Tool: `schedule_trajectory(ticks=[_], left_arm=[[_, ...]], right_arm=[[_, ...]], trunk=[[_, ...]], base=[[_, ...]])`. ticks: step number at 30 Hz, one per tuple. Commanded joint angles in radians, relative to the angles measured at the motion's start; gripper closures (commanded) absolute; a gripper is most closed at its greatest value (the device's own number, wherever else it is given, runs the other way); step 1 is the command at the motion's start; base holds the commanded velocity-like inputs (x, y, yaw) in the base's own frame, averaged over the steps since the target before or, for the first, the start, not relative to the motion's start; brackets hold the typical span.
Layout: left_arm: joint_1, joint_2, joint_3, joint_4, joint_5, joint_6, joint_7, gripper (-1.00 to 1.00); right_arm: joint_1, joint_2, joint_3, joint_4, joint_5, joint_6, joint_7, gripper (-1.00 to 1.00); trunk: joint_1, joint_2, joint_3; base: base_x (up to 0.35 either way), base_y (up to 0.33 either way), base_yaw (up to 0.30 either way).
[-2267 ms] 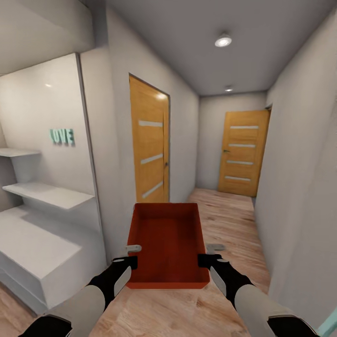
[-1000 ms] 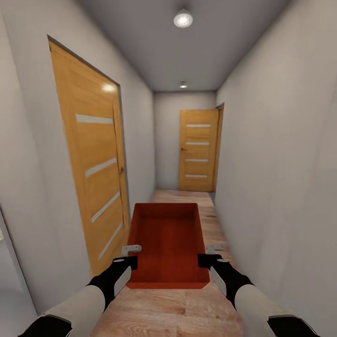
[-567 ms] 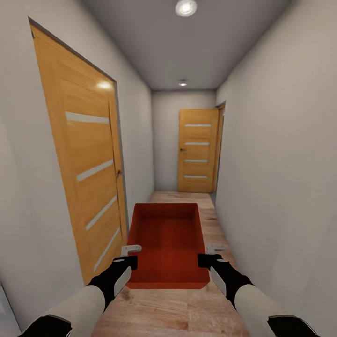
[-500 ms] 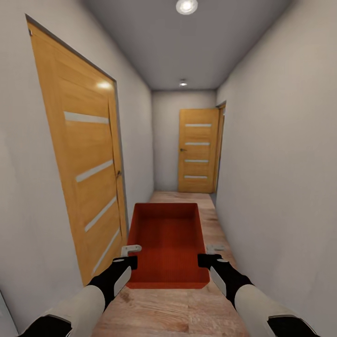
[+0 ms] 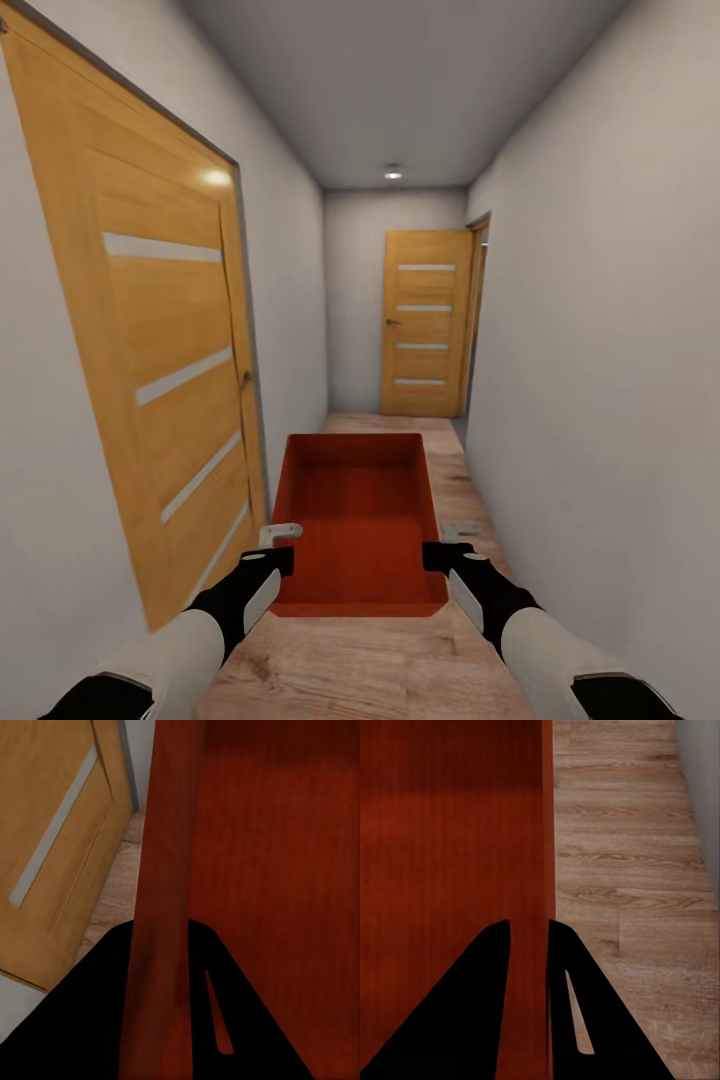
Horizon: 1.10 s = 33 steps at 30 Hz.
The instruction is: Move the two storage containers from the living room to the garage. In the garage, place one container on the floor and stack the other container on top of it (either order is fine).
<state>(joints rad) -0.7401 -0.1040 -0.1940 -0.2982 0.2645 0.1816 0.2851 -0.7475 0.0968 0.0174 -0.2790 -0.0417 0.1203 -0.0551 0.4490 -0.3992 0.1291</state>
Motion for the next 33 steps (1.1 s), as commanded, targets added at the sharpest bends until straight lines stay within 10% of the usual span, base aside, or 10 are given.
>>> schedule_trajectory(ticks=[1,33], left_arm=[[-0.001,0.042,0.042,-0.007,0.004,0.003,0.006,1.00],[-0.001,0.042,0.042,-0.007,0.004,0.002,0.007,1.00]], right_arm=[[0.000,-0.008,-0.008,0.000,-0.021,0.005,0.003,1.00],[0.000,-0.007,-0.008,0.000,-0.021,0.006,0.003,1.00]], trunk=[[0.001,-0.001,0.000],[0.001,-0.001,0.000]], base=[[0.329,0.000,0.000],[0.329,0.000,-0.019]])
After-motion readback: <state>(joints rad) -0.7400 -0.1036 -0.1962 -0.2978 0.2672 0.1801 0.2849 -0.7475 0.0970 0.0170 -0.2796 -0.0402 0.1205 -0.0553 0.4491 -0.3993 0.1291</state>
